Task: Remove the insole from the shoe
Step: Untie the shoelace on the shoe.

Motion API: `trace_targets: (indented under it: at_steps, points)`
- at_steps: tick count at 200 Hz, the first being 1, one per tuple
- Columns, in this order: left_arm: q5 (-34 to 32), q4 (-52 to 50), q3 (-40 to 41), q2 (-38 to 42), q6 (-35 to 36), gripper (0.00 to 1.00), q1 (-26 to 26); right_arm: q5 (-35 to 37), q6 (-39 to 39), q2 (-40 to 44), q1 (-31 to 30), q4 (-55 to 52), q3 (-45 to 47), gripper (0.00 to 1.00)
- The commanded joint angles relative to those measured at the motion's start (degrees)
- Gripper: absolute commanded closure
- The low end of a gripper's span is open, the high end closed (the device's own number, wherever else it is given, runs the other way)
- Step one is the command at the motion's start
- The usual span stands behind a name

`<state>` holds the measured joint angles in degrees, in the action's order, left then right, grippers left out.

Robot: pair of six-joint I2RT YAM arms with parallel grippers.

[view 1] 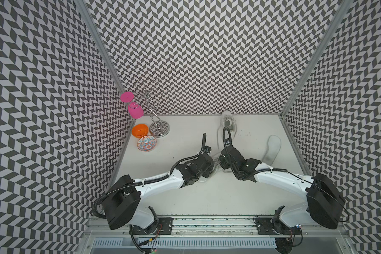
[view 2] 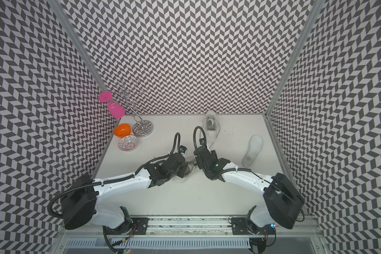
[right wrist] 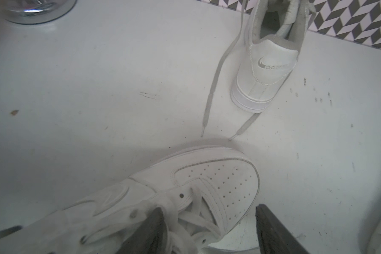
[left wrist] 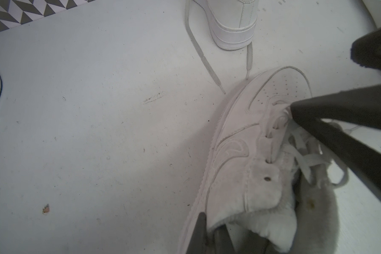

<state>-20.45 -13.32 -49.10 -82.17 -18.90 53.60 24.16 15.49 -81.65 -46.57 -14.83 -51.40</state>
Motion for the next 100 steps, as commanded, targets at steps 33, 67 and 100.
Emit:
trace_targets:
  at_steps: [33,67,100]
  points:
    - [-2.36,4.77,-2.28,1.68,0.00,1.00,0.36,-9.53,-2.74,3.45,0.07,-2.24,-0.66,0.33]
    - [-2.23,4.95,-2.14,2.00,0.21,1.00,0.36,-6.13,-1.62,1.40,0.06,-4.75,-1.07,0.35]
    - [-1.45,5.54,-1.80,2.69,0.17,1.00,0.57,-3.02,-0.57,0.01,0.07,-3.37,-0.86,0.37]
